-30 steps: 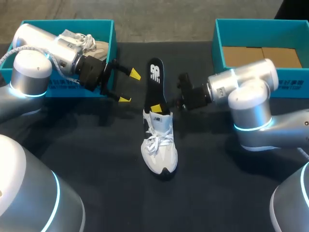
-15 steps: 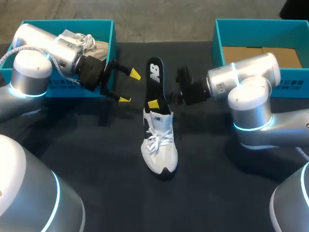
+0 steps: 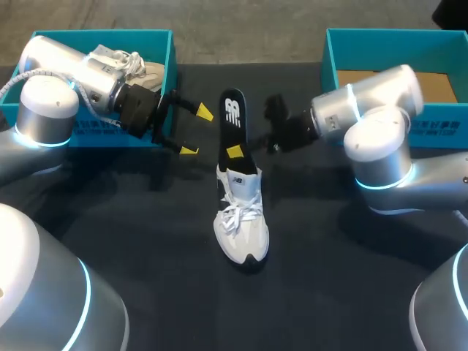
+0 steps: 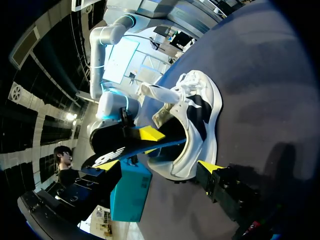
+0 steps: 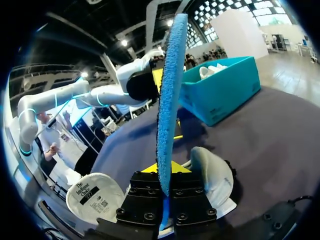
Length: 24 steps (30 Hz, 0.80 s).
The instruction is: Take the shoe out of the shoebox, open the shoe tongue, remove and reinsert the insole, then place the shoe into the shoebox
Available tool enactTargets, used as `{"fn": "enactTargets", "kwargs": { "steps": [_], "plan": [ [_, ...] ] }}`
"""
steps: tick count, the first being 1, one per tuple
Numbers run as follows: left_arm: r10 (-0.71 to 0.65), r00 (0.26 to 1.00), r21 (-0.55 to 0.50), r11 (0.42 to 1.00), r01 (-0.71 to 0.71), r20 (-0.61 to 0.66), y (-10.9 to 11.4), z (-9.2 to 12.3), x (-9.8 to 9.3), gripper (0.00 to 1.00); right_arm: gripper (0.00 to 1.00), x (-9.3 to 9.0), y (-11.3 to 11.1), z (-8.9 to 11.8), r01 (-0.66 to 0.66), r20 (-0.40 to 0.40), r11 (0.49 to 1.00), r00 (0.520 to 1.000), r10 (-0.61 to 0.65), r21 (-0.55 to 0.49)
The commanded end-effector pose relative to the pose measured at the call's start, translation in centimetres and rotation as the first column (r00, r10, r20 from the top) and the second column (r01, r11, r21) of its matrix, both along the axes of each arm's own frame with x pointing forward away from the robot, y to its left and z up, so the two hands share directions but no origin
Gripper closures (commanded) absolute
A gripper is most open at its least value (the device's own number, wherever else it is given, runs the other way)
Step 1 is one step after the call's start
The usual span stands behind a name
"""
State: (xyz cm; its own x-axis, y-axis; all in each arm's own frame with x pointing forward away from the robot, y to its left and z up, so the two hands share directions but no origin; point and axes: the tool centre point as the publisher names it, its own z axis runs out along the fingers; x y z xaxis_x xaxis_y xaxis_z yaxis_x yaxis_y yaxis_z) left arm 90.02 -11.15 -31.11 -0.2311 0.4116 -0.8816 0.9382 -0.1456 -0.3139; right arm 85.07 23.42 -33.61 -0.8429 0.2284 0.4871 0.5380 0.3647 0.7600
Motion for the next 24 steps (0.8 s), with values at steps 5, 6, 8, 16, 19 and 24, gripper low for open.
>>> {"fn": "enactTargets", "kwargs": {
  "steps": [5,6,8,16,19,24],
  "plan": [
    [-0.002,1.0,-0.001,1.0,0.002,0.0,0.0,-0.1,0.1,0.0,1.0,-1.5,0.2,-1.5,0.004,-0.037,1.0,0.999,-0.005,-0.03],
    [-0.002,1.0,-0.001,1.0,0.002,0.0,0.0,-0.1,0.1,0.0,1.0,-1.7,0.2,-1.7,0.004,-0.043,0.999,0.999,-0.006,-0.032],
    [-0.002,1.0,-0.001,1.0,0.002,0.0,0.0,-0.1,0.1,0.0,1.0,-2.1,0.1,-2.0,0.001,-0.055,0.999,0.998,-0.003,-0.037],
    [-0.002,1.0,-0.001,1.0,0.002,0.0,0.0,-0.1,0.1,0.0,0.66,-2.1,0.2,-1.2,0.013,-0.031,1.0,0.999,-0.014,-0.028],
    [-0.002,1.0,-0.001,1.0,0.002,0.0,0.0,-0.1,0.1,0.0,0.62,-1.5,0.4,-0.3,0.008,-0.005,1.0,1.0,-0.008,-0.027],
    [-0.002,1.0,-0.001,1.0,0.002,0.0,0.0,-0.1,0.1,0.0,0.63,-0.4,0.5,0.7,-0.012,0.023,0.999,1.0,0.013,-0.044]
  ]
}}
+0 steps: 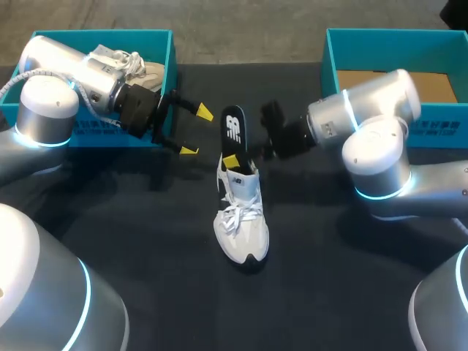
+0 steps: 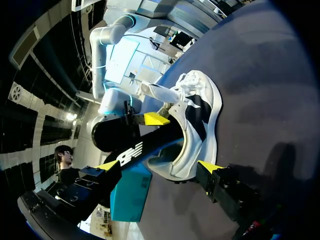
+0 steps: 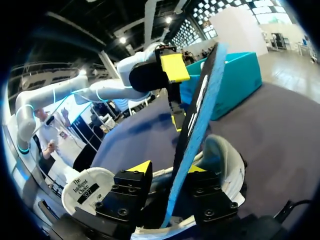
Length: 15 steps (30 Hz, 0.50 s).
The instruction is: Take the shoe out of the shoebox, open the shoe tongue, remove and reinsert the insole, then place the shoe into the shoebox
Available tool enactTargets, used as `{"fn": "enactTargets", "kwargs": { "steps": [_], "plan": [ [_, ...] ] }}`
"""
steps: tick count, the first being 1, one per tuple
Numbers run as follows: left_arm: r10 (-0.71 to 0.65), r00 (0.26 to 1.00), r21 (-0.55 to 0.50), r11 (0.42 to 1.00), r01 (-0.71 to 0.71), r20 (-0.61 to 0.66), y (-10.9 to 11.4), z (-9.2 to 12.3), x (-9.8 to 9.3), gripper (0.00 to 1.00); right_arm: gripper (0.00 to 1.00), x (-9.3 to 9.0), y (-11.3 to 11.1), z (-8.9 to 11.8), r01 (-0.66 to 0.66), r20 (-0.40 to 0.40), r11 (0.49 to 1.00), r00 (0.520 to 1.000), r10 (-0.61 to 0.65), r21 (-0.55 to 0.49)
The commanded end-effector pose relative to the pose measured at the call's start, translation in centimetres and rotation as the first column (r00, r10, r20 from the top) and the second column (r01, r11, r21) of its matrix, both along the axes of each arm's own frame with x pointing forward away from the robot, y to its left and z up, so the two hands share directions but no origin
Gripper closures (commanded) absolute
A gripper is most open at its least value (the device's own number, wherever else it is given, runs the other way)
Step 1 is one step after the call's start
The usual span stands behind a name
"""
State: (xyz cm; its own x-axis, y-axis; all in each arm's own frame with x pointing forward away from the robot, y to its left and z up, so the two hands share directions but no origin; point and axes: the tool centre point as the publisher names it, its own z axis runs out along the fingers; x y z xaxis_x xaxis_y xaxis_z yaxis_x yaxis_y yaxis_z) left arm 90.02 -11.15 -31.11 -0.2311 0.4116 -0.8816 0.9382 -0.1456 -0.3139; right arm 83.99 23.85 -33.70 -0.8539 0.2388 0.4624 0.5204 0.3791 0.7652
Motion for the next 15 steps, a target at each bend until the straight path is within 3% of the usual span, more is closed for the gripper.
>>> {"fn": "enactTargets", "kwargs": {
  "steps": [1,15],
  "plan": [
    [-0.002,1.0,-0.001,1.0,0.002,0.0,0.0,-0.1,0.1,0.0,0.64,0.9,0.1,0.9,-0.014,0.004,1.0,1.0,0.014,-0.025],
    [-0.002,1.0,-0.001,1.0,0.002,0.0,0.0,-0.1,0.1,0.0,0.64,1.9,-2.3,1.5,0.048,0.007,0.996,0.999,-0.047,-0.078]
  ]
}}
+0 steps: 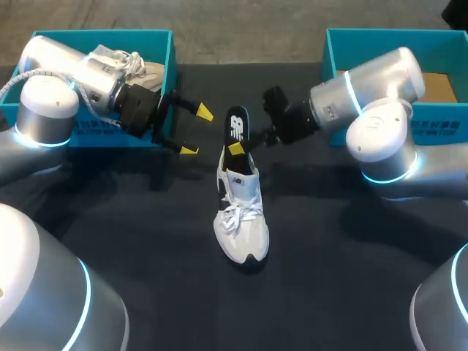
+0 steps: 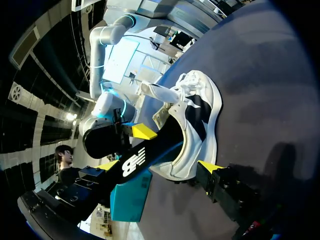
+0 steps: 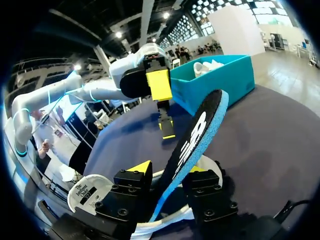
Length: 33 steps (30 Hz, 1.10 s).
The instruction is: Take the shoe out of the shoebox, open the shoe tongue, remove and reinsert the insole, then place the shoe into the shoebox
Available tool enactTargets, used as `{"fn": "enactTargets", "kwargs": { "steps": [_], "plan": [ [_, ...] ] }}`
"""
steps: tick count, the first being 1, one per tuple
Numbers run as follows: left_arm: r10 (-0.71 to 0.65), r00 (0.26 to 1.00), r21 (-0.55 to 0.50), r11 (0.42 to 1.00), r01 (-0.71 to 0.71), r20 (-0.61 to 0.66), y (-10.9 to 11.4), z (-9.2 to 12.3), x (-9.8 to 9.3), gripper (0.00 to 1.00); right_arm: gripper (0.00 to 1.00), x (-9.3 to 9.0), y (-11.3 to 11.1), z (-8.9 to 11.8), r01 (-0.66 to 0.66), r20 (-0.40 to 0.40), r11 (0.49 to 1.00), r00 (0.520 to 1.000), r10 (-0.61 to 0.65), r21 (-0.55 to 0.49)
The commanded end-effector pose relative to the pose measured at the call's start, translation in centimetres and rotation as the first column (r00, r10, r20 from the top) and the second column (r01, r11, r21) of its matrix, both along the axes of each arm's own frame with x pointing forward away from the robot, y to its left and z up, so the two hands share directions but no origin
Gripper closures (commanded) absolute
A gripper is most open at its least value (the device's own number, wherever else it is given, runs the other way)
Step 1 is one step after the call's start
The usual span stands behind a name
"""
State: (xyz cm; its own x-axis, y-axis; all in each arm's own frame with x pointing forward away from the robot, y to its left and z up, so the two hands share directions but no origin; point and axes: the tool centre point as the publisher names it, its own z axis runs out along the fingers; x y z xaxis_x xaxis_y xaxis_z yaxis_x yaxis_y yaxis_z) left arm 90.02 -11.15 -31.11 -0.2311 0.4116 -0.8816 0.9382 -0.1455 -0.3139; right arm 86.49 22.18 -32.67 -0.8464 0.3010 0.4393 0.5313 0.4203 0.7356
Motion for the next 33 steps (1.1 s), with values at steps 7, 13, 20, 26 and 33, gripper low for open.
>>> {"fn": "enactTargets", "kwargs": {
  "steps": [7,13,20,26,33],
  "plan": [
    [-0.002,1.0,-0.001,1.0,0.002,0.0,0.0,-0.1,0.1,0.0,1.0,-0.7,-0.3,0.1,0.008,-0.004,1.0,1.0,-0.008,-0.009],
    [-0.002,1.0,-0.001,1.0,0.002,0.0,0.0,-0.1,0.1,0.0,1.0,-1.1,0.4,-0.9,-0.032,-0.033,0.999,0.999,0.032,0.003],
    [-0.002,1.0,-0.001,1.0,0.002,0.0,0.0,-0.1,0.1,0.0,1.0,-2.5,0.7,-2.4,-0.061,-0.076,0.998,0.995,0.06,-0.011],
    [-0.002,1.0,-0.001,1.0,0.002,0.0,0.0,-0.1,0.1,0.0,1.0,-3.8,0.3,-3.0,-0.061,-0.11,0.998,0.992,0.057,-0.025],
    [-0.002,1.0,-0.001,1.0,0.002,0.0,0.0,-0.1,0.1,0.0,0.87,-3.9,0.1,-2.7,-0.051,-0.105,0.998,0.993,0.048,-0.03]
  ]
}}
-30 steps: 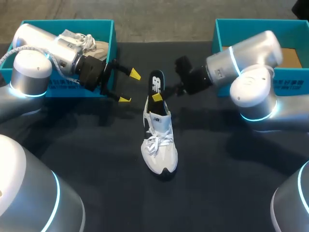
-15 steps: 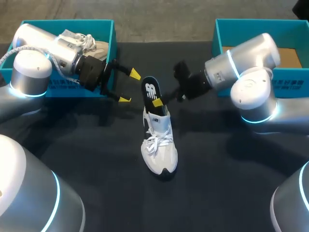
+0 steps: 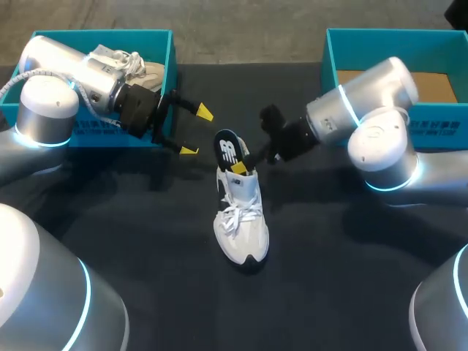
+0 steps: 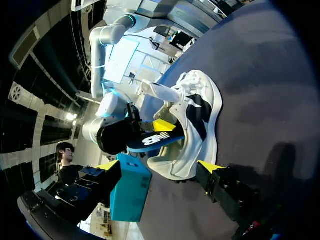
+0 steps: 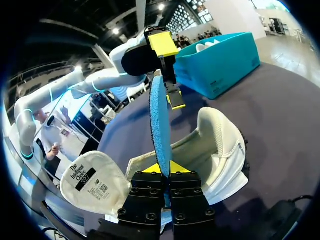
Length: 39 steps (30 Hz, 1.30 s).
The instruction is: Take the shoe out of the shoebox, open the shoe tongue, remove and reinsert the insole, then place the shoe into the shoebox
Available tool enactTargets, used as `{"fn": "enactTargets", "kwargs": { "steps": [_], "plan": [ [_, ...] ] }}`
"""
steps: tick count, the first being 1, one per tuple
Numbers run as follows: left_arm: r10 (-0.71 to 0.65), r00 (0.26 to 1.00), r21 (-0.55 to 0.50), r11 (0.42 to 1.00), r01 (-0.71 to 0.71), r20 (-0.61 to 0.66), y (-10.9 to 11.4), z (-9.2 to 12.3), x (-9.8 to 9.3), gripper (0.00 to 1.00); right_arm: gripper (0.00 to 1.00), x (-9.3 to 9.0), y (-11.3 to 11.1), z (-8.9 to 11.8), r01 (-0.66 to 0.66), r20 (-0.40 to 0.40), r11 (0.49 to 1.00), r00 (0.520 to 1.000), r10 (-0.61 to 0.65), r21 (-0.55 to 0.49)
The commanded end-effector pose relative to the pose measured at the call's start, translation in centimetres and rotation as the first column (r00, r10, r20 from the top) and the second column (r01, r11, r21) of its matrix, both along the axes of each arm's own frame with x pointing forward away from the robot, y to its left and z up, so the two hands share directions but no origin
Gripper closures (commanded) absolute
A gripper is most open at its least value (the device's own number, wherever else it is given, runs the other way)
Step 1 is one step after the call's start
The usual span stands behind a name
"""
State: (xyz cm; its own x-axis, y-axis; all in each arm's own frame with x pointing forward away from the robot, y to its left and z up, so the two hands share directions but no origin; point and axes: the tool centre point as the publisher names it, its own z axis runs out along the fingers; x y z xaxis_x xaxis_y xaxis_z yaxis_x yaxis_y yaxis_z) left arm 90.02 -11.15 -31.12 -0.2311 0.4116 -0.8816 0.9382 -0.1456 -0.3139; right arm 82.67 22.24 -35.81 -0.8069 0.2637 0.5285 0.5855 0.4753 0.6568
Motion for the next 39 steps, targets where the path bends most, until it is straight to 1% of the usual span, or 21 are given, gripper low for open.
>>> {"fn": "enactTargets", "kwargs": {
  "steps": [1,2,4,8,11,14,15,16,20,24,34,37,38,39],
  "plan": [
    [-0.002,1.0,-0.001,1.0,0.002,0.0,0.0,-0.1,0.1,0.0,0.76,0.1,0.1,0.7,0.016,0.025,1.0,1.0,-0.016,-0.001],
    [-0.002,1.0,-0.001,1.0,0.002,0.0,0.0,-0.1,0.1,0.0,0.73,0.2,0.2,0.9,0.016,0.033,1.0,0.999,-0.016,0.002],
    [-0.002,1.0,-0.001,1.0,0.002,0.0,0.0,-0.1,0.1,0.0,0.7,0.7,0.3,1.4,0.015,0.046,1.0,0.999,-0.016,0.003],
    [-0.002,1.0,-0.001,1.0,0.002,0.0,0.0,-0.1,0.1,0.0,0.71,1.5,0.6,2.1,0.006,0.068,1.0,0.998,-0.006,-0.001],
    [-0.002,1.0,-0.001,1.0,0.002,0.0,0.0,-0.1,0.1,0.0,0.74,2.0,0.6,2.4,0.003,0.074,1.0,0.997,-0.002,-0.004],
    [-0.002,1.0,-0.001,1.0,0.002,0.0,0.0,-0.1,0.1,0.0,0.84,2.4,0.6,2.1,-0.002,0.062,1.0,0.998,0.003,-0.012],
    [-0.002,1.0,-0.001,1.0,0.002,0.0,0.0,-0.1,0.1,0.0,0.96,2.3,0.6,1.9,-0.005,0.056,1.0,0.998,0.005,-0.015],
    [-0.002,1.0,-0.001,1.0,0.002,0.0,0.0,-0.1,0.1,0.0,1.0,2.2,0.6,1.7,-0.004,0.039,1.0,0.999,0.005,-0.019],
    [-0.002,1.0,-0.001,1.0,0.002,0.0,0.0,-0.1,0.1,0.0,1.0,2.1,0.2,0.9,0.005,0.004,1.0,1.0,-0.005,-0.017],
    [-0.002,1.0,-0.001,1.0,0.002,0.0,0.0,-0.1,0.1,0.0,1.0,1.5,0.1,0.6,0.003,-0.038,1.0,0.999,-0.004,-0.018],
    [-0.002,1.0,-0.001,1.0,0.002,0.0,0.0,-0.1,0.1,0.0,1.0,-0.5,0.2,-0.2,-0.021,-0.091,0.999,0.996,0.017,-0.042],
    [-0.002,1.0,-0.001,1.0,0.002,0.0,0.0,-0.1,0.1,0.0,1.0,-0.8,0.2,-0.3,-0.023,-0.097,0.999,0.995,0.018,-0.044],
    [-0.002,1.0,-0.001,1.0,0.002,0.0,0.0,-0.1,0.1,0.0,0.95,-0.8,0.2,-0.3,-0.023,-0.098,0.999,0.995,0.018,-0.045],
    [-0.002,1.0,-0.001,1.0,0.002,0.0,0.0,-0.1,0.1,0.0,0.85,-0.8,0.2,-0.3,-0.019,-0.095,0.999,0.995,0.014,-0.051]
  ]
}}
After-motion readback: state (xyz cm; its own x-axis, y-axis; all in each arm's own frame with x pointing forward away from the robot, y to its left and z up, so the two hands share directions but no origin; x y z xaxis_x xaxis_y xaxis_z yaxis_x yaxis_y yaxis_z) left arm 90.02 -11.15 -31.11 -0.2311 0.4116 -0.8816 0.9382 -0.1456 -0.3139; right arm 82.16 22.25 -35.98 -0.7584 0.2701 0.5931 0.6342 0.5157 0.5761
